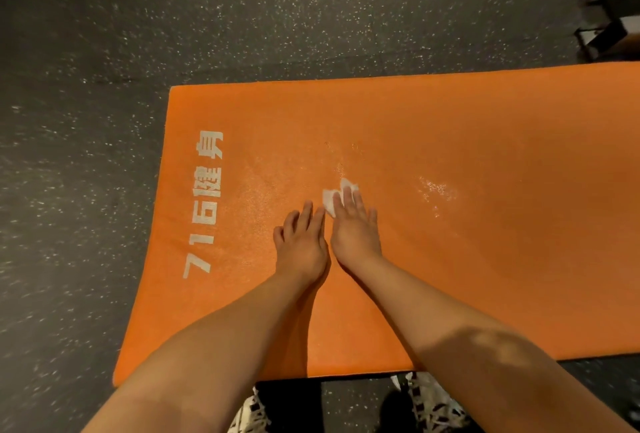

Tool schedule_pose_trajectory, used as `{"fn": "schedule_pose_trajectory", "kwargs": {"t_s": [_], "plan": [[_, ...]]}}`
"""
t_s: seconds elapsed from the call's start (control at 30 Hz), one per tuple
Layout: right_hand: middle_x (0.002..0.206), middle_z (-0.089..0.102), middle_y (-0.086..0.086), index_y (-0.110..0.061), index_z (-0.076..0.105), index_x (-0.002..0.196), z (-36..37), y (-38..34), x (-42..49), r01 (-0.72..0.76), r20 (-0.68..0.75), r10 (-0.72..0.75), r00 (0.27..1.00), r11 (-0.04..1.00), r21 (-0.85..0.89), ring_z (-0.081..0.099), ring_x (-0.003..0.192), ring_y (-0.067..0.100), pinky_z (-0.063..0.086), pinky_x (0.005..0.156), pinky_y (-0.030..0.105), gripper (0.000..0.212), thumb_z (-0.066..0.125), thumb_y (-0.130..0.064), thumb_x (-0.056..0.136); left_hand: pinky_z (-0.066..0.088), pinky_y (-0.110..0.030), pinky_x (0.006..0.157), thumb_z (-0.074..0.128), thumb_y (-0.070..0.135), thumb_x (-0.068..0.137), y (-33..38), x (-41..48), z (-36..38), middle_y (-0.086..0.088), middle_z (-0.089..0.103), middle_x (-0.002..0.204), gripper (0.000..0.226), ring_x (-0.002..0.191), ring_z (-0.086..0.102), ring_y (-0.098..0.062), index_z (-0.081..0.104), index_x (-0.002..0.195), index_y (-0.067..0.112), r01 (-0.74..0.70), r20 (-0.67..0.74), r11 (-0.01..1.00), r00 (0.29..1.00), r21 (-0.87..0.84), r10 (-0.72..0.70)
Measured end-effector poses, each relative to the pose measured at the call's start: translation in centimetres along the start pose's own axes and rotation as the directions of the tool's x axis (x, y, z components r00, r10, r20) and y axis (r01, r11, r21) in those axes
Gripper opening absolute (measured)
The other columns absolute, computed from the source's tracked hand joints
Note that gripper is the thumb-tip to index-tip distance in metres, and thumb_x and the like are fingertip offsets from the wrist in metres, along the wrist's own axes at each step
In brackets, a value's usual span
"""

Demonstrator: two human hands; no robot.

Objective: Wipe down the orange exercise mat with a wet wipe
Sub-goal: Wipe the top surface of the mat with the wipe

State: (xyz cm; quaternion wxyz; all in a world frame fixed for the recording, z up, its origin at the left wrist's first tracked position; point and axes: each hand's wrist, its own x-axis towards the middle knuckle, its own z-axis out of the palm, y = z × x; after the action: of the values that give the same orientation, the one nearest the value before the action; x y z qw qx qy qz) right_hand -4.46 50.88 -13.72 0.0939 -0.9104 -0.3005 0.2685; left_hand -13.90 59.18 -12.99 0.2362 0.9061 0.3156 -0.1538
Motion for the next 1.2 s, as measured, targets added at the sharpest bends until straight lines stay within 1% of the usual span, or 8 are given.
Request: {"fn": "schedule_pose_trajectory", "kwargs": {"t_s": [0.17,0.33,0.53,0.73,0.9,0.97,1.13,1.2], "plan": [[0.17,-0.007,-0.006,-0.025,0.006,0.163,0.1,0.8,-0.4,0.178,0.036,-0.177,0.983,0.984,-0.023,-0.015,0.154,0.011,-0.005,0.125,0.049,0.061,0.03,-0.018,0.107,0.009,-0.047,0.119,0.026,0.034,0.107,-0.4,-0.4,0.1,0.011,0.003,0.168,0.052,0.151,0.007,-0.022,0.02,0.158,0.034,-0.018,-0.024,0.999,1.0,-0.027,0.017],[0.169,-0.014,-0.003,-0.023,0.001,0.162,-1.1,2.7,0.0,-0.114,-0.035,0.114,0.993,0.993,-0.007,-0.017,0.155,0.016,-0.005,0.124,0.051,0.071,0.033,-0.008,0.1,0.009,-0.05,0.12,0.029,0.032,0.106,0.1,-0.3,-0.1,0.009,0.004,0.168,0.053,0.151,0.008,-0.023,0.019,0.158,0.034,0.0,-0.007,1.0,1.0,-0.026,-0.001],[0.17,-0.008,-0.004,-0.024,0.005,0.163,0.3,-0.5,-1.1,0.18,0.073,-0.179,0.981,0.984,-0.002,-0.014,0.155,0.013,-0.004,0.124,0.048,0.058,0.028,-0.022,0.109,0.01,-0.047,0.12,0.028,0.03,0.107,-0.6,-0.3,-0.3,0.01,0.004,0.168,0.055,0.151,0.011,-0.021,0.016,0.16,0.03,-0.021,-0.022,0.997,1.0,-0.072,0.019],[0.168,-0.018,0.0,-0.022,-0.001,0.162,-0.8,1.4,1.0,-0.12,-0.045,0.121,0.992,0.992,0.027,-0.022,0.153,0.017,-0.006,0.123,0.048,0.07,0.032,-0.009,0.102,0.021,-0.045,0.111,0.032,0.025,0.106,-1.2,1.1,-1.6,0.002,0.006,0.169,0.056,0.142,0.022,-0.028,0.018,0.159,0.026,-0.026,-0.038,0.999,0.999,-0.032,0.025],[0.168,-0.015,-0.005,-0.027,0.002,0.162,0.4,-2.4,1.4,0.227,0.061,-0.226,0.972,0.974,-0.011,-0.018,0.154,0.014,-0.006,0.125,0.048,0.061,0.03,-0.025,0.109,0.012,-0.047,0.116,0.032,0.029,0.105,-1.8,2.9,-1.9,0.004,0.006,0.168,0.055,0.146,0.014,-0.026,0.019,0.159,0.03,0.02,-0.091,0.998,0.996,-0.055,-0.025],[0.169,-0.012,-0.005,-0.026,0.005,0.162,0.1,-1.5,2.4,0.289,0.057,-0.285,0.957,0.954,-0.08,-0.017,0.154,0.013,-0.008,0.125,0.049,0.06,0.031,-0.021,0.108,0.011,-0.046,0.117,0.033,0.028,0.105,-2.3,3.2,-1.7,0.006,0.007,0.168,0.056,0.147,0.013,-0.024,0.021,0.159,0.03,0.027,-0.104,0.997,0.994,-0.077,-0.035],[0.169,-0.015,0.003,-0.02,-0.001,0.162,-2.0,1.7,5.2,-0.098,-0.107,0.091,0.99,0.994,-0.058,-0.02,0.154,0.019,-0.004,0.124,0.053,0.071,0.032,-0.009,0.1,0.007,-0.042,0.117,0.035,0.028,0.106,-3.0,3.0,-1.0,0.012,0.009,0.167,0.055,0.147,0.014,-0.018,0.021,0.159,0.029,0.026,-0.161,0.993,0.986,-0.117,-0.045],[0.168,-0.017,0.004,-0.018,-0.002,0.162,-2.0,0.4,5.5,-0.127,-0.11,0.125,0.986,0.992,-0.006,-0.021,0.154,0.019,-0.005,0.124,0.051,0.071,0.032,-0.009,0.1,0.004,-0.039,0.118,0.038,0.025,0.105,-3.0,3.2,-0.8,0.013,0.009,0.167,0.058,0.146,0.012,-0.016,0.02,0.159,0.029,0.033,-0.163,0.987,0.985,-0.159,-0.06]]}}
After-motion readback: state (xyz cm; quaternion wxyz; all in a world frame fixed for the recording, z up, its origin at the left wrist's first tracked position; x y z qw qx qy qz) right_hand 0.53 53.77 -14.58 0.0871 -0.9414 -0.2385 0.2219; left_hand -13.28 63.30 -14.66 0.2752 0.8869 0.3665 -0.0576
